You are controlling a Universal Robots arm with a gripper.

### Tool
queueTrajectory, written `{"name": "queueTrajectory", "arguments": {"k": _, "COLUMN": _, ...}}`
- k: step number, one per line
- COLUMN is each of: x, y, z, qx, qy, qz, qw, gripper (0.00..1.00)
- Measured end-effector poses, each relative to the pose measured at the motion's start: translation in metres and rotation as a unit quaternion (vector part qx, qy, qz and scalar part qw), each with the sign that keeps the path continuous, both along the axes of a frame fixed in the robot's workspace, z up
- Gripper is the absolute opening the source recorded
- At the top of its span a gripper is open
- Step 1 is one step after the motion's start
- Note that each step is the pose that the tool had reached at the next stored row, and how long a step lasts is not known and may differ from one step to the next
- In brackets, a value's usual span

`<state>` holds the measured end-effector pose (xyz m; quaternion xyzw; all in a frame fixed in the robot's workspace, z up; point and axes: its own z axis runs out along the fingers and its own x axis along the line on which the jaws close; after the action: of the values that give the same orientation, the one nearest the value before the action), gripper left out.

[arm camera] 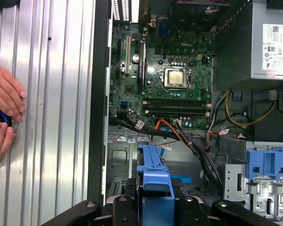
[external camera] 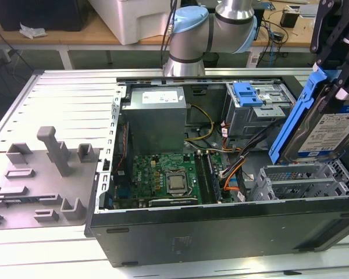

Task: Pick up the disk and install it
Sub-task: 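Insert the disk into the insertion slot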

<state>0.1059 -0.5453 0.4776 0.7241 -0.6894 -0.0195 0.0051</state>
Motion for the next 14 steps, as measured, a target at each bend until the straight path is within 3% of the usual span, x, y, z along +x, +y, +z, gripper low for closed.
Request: {"name": "queueTrajectory", "arguments": {"k": 14, "x": 0.0022, "y": -0.0005, "z": -0.0077, "qx": 0.0, "qy": 0.0, "qz": 0.0, "qw": 1.0, "gripper": 0.37}}
